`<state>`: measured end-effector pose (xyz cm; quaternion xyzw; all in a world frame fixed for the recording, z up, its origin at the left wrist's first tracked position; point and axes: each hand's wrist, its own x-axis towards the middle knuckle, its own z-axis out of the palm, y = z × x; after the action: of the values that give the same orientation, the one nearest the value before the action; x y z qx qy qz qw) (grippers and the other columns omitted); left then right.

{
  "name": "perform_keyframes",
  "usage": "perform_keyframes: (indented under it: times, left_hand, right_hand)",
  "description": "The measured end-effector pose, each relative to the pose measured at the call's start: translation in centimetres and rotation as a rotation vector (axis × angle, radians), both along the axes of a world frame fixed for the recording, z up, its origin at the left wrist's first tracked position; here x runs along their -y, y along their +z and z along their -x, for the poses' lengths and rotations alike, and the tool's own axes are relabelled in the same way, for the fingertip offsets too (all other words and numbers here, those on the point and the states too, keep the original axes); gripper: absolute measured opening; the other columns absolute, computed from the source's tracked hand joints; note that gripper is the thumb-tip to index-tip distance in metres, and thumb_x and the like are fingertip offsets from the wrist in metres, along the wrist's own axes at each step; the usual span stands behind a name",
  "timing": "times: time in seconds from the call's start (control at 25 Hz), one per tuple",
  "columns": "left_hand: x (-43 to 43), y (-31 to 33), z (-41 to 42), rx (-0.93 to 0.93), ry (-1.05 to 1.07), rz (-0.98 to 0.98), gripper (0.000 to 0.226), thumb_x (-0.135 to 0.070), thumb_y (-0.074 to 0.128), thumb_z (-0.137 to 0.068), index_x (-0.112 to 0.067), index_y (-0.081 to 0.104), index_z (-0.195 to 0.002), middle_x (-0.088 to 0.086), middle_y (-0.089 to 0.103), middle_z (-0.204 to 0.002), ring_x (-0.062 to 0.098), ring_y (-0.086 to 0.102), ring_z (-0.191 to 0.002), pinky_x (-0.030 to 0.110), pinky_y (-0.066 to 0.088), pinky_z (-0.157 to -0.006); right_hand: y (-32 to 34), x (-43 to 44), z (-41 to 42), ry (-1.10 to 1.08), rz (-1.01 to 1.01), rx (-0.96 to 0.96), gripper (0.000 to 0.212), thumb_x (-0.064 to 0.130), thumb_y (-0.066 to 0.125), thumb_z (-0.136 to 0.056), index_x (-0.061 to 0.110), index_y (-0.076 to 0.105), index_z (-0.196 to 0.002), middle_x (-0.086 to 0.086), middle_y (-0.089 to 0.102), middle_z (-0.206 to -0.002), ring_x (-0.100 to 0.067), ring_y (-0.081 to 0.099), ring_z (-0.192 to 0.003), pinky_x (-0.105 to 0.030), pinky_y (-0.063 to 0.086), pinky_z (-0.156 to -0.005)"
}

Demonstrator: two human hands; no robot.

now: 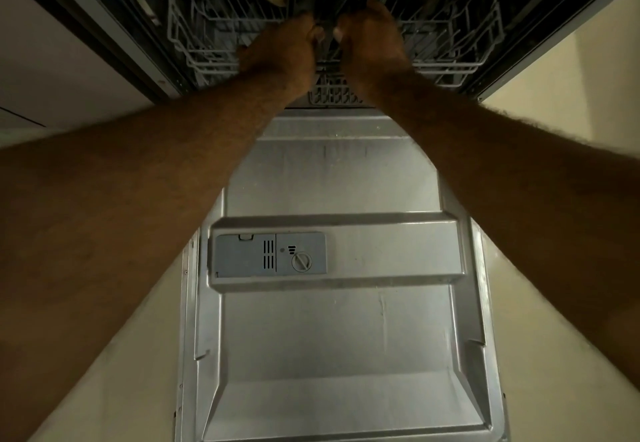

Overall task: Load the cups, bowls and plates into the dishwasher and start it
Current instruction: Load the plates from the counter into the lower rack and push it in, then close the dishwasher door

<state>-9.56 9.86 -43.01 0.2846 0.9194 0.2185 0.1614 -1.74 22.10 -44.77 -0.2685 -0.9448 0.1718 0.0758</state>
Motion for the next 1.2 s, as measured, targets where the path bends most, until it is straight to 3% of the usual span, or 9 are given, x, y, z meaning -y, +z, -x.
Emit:
perform_keyframes:
  times: [0.12,0.24,0.4,0.64,0.92,1.2]
  left_hand:
    - [0.2,0.2,-0.2,-0.03,-0.083,0.065,0.027,-0.027,0.039,-0.104,-0.028,0.051,-0.129,0.005,0.064,-0.114,0.032,0.061,-0.106,0.046,0.048,-0.092]
    - [1.5,-0.1,-1.1,-0.115,-0.145,0.086,0.059,-0.031,0.048,-0.103,-0.03,0.023,-0.157,0.018,0.055,-0.139,0.04,0.056,-0.121,0.054,0.048,-0.098]
    - [6.3,-1.3,-5.3,-0.329,-0.244,0.098,0.078,-0.056,0.047,-0.099,-0.022,0.013,-0.161,0.021,0.031,-0.16,0.042,0.038,-0.143,0.061,0.037,-0.111]
    - [16.2,-1.6,-15.2,-0.181,-0.284,0.241,0.082,-0.065,0.034,-0.101,-0.029,-0.007,-0.162,0.015,-0.003,-0.17,0.037,0.006,-0.156,0.062,0.014,-0.123]
    - [24.6,-1.0,-24.2,-0.131,-0.224,0.288,0.081,-0.064,0.031,-0.099,-0.028,-0.005,-0.162,0.013,-0.003,-0.17,0.036,0.005,-0.156,0.06,0.011,-0.124]
    - [30.8,-0.9,-32.0,-0.105,-0.268,0.322,0.079,-0.065,0.024,-0.101,-0.03,-0.017,-0.16,0.009,-0.015,-0.17,0.032,-0.005,-0.157,0.058,0.005,-0.125]
  right_hand:
    - [0.6,0.2,-0.5,0.043,-0.052,0.114,0.031,0.022,0.046,-0.104,0.015,0.059,-0.131,-0.009,0.054,-0.14,-0.027,0.037,-0.141,-0.05,0.028,-0.121]
    - [1.7,2.0,-2.8,-0.003,-0.024,0.142,0.062,0.025,0.049,-0.102,0.021,0.024,-0.158,-0.007,0.016,-0.168,-0.027,0.004,-0.156,-0.069,0.01,-0.118]
    - [2.0,5.9,-7.7,-0.015,0.002,0.096,0.071,0.038,0.05,-0.101,0.023,0.013,-0.161,-0.007,0.005,-0.169,-0.027,-0.001,-0.156,-0.071,0.007,-0.118]
    - [1.3,13.6,-16.7,0.003,0.097,0.23,0.074,0.048,0.049,-0.101,0.026,0.01,-0.161,-0.005,-0.006,-0.17,-0.026,-0.006,-0.156,-0.065,0.009,-0.121]
    - [1.8,21.2,-26.4,0.035,0.11,0.301,0.073,0.05,0.046,-0.102,0.027,0.008,-0.161,-0.004,-0.009,-0.169,-0.025,-0.007,-0.156,-0.062,0.009,-0.122]
    - [1.9,28.9,-35.5,0.005,0.121,0.365,0.072,0.053,0.041,-0.103,0.026,0.009,-0.16,-0.004,-0.01,-0.169,-0.025,-0.007,-0.156,-0.059,0.005,-0.123]
